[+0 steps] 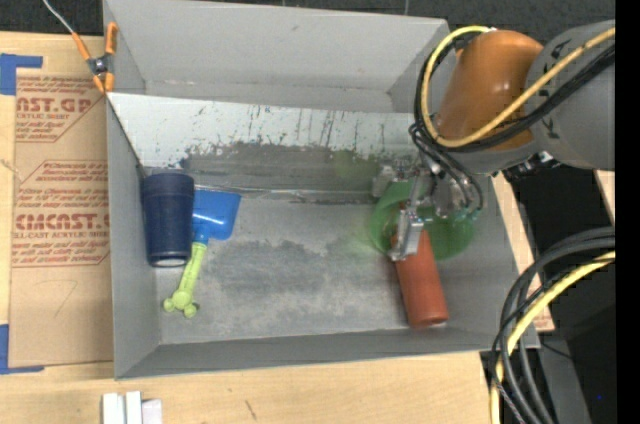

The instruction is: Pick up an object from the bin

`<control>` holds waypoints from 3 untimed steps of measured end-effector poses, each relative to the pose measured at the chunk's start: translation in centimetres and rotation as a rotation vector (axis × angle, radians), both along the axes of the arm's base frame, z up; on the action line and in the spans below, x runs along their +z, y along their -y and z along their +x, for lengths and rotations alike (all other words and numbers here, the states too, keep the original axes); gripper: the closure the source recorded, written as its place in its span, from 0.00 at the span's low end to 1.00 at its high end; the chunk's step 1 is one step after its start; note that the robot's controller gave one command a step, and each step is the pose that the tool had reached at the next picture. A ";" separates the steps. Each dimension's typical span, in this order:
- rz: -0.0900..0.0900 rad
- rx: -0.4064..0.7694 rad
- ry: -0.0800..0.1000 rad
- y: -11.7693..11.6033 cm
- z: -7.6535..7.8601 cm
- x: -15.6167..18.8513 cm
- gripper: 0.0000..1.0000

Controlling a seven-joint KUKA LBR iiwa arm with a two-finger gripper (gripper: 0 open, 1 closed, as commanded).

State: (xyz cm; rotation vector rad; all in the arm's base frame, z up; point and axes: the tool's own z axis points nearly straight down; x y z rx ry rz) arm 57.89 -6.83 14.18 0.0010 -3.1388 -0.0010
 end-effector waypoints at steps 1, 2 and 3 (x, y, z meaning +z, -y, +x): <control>-0.001 0.000 0.005 0.0 0.1 0.4 0.00; 0.008 0.058 0.015 2.6 -1.2 -2.3 0.00; 0.004 0.060 0.016 2.1 -1.1 -1.6 0.00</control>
Offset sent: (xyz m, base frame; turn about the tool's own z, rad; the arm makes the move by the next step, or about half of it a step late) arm -0.0385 -0.0776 -0.0718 -0.0853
